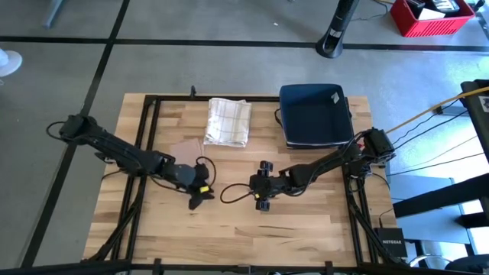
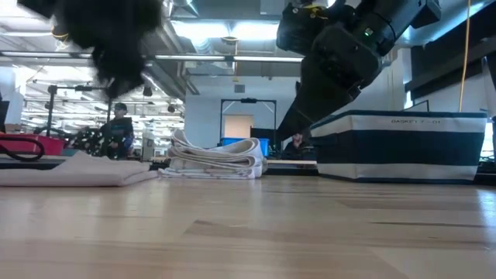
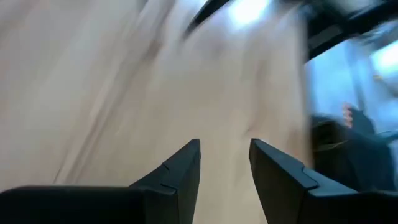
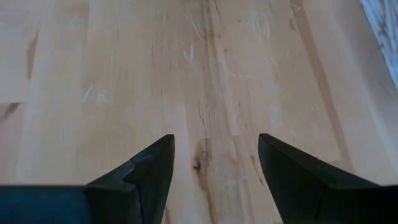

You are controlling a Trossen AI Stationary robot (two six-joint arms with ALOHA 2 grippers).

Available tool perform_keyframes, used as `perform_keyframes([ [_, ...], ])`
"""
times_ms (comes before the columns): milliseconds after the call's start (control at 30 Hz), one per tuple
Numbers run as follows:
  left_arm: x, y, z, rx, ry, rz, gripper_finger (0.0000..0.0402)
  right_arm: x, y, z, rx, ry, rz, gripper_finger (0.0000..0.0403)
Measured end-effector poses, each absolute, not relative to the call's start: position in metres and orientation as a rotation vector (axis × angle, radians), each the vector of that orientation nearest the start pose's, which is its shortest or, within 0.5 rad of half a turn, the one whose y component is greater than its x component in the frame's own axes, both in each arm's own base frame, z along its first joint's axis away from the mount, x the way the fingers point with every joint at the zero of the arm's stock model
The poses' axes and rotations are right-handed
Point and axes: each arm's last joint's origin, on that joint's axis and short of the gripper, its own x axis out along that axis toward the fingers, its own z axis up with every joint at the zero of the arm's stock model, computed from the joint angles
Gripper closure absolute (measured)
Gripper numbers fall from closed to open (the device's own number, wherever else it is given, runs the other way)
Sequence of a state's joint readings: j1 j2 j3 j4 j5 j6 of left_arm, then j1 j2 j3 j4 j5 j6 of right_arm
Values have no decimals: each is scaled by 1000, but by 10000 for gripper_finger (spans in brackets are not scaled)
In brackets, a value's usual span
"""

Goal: Fold towel
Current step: Stack the pink towel on the white patterned towel

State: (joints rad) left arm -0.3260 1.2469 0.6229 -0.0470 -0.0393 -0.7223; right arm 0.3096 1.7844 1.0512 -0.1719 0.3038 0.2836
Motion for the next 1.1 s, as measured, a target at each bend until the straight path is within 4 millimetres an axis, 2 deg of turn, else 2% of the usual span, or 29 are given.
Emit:
perform_keyframes([
  [100,245,-91,236,-435,565,-132,271,343,101,167,-7,852,-116,171],
  [200,253,-97,262,-303,422,-210,271,344,100,168,-3,841,-117,171],
  [333,261,-88,277,-239,293,-184,259,345,100,168,-2,832,-114,171],
  [400,264,-79,277,-203,291,-149,242,345,100,168,-2,832,-114,171],
  [533,262,-66,264,-34,417,-113,199,344,100,168,-17,840,-110,171],
  [667,246,-73,241,-5,689,-88,178,342,100,167,-34,862,-109,171],
  [833,222,-93,208,-2,1018,36,184,342,99,167,-39,863,-113,171],
  [967,219,-109,183,47,1124,124,195,342,99,167,-50,858,-130,171],
  [1100,221,-114,159,65,1231,209,203,342,99,167,-50,857,-130,171],
])
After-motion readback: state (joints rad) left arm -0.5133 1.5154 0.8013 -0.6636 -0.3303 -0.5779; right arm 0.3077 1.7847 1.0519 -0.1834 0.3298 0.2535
